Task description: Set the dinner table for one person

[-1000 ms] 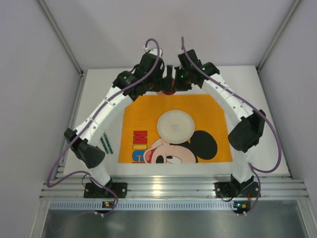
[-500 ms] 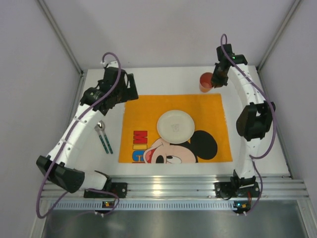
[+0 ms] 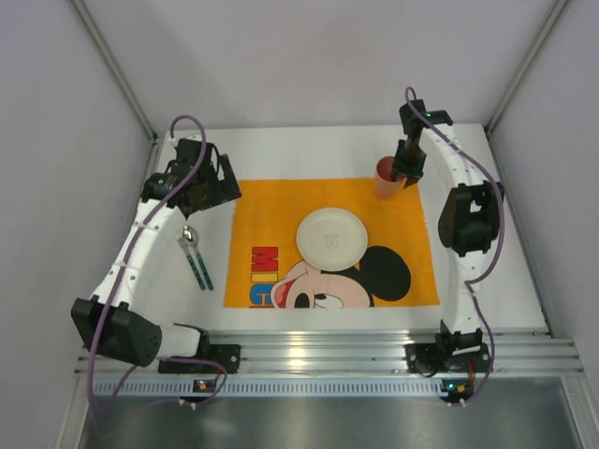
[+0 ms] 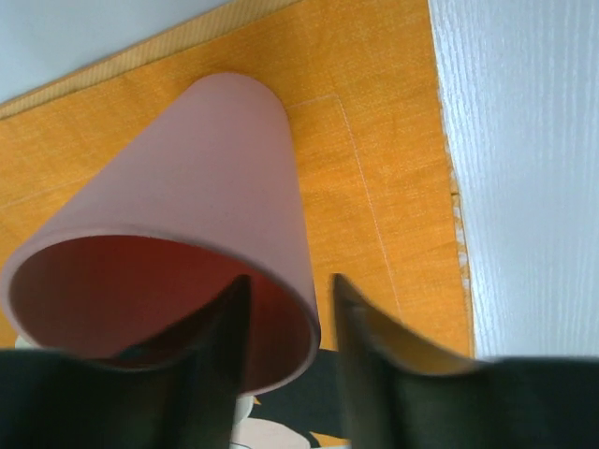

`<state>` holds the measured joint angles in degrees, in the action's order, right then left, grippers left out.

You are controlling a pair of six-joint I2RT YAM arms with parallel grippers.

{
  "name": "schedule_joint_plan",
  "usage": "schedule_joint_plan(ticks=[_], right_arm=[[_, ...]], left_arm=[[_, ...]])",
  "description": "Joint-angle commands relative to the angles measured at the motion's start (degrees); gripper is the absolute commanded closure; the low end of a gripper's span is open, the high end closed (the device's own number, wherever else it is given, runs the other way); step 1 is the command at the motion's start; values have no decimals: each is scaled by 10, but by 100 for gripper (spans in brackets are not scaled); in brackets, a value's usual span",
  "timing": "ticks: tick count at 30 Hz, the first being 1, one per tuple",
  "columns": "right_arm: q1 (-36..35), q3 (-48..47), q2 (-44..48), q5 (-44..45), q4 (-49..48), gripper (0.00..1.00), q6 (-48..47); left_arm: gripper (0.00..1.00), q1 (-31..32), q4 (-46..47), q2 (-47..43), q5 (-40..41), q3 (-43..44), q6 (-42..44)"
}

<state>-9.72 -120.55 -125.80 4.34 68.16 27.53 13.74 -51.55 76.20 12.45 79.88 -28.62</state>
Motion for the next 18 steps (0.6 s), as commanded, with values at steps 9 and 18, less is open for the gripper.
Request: schedule_joint_plan(ticks=[9,18], right_arm=[[8,-114,-17,-30,22,18,-5],[9,-107,72,-65,-37,12,-7]], left_arm=[[2,-29,-12,-3,-1,-17,-5],[2,-158,-44,31,-20,-98,12]])
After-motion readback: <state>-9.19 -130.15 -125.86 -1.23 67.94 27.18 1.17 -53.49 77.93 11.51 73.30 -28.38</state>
